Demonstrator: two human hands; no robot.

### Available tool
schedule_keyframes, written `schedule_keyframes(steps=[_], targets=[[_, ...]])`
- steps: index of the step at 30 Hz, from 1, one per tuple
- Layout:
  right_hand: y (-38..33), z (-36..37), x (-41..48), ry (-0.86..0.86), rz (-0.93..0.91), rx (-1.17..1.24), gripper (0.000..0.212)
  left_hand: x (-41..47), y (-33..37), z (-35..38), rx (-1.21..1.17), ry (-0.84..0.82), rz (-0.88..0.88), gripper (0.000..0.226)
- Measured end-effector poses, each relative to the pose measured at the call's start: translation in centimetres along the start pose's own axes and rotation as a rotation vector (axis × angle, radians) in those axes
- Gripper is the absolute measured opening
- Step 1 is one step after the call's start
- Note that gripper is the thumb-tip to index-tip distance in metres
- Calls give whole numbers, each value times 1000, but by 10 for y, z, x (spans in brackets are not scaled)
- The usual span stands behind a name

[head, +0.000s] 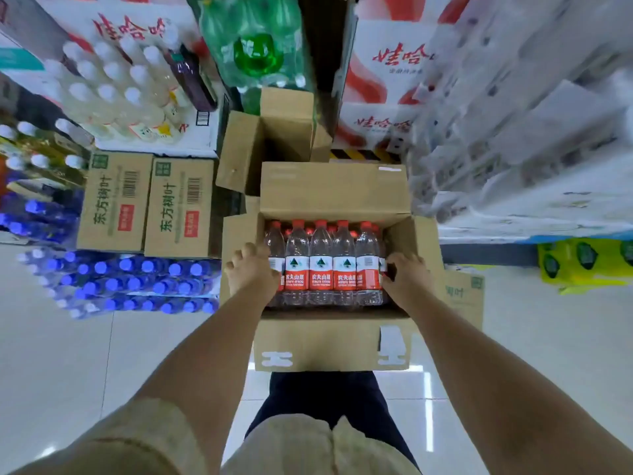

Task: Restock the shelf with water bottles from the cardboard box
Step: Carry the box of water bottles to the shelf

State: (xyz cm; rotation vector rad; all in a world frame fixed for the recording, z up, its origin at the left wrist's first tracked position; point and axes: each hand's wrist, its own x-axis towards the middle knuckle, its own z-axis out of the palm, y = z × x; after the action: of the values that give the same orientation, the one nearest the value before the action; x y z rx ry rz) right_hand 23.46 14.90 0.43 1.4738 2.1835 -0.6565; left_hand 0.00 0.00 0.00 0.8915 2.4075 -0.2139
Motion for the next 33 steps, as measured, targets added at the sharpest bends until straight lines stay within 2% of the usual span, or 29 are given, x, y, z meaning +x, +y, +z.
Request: schedule_keyframes(steps=[2, 7, 12, 16, 21, 24, 30, 33], targets=[[12, 4, 10, -4, 72, 39, 47, 15, -6, 16, -130, -21, -122, 65], [58, 26, 38, -79, 356, 226, 81, 32, -23, 46, -454, -118, -352, 79], [83, 41, 69, -177, 459, 519, 64, 59, -26, 52, -585, -164, -391, 49], [89, 49, 92, -244, 483, 500, 47, 83, -32, 58, -438, -260, -410, 35], [88, 52, 108, -287, 450, 401, 30, 95, -32, 70, -277, -324, -342, 37], [87, 52, 111, -321, 434, 335, 23, 101, -37, 70, -259, -352, -298, 32], [92, 55, 110, -384, 438, 290, 26, 109, -40, 60, -324, -508, -318, 16], [94, 58, 103, -415, 429, 225, 35, 109, -41, 57, -206, -561, -267, 21]])
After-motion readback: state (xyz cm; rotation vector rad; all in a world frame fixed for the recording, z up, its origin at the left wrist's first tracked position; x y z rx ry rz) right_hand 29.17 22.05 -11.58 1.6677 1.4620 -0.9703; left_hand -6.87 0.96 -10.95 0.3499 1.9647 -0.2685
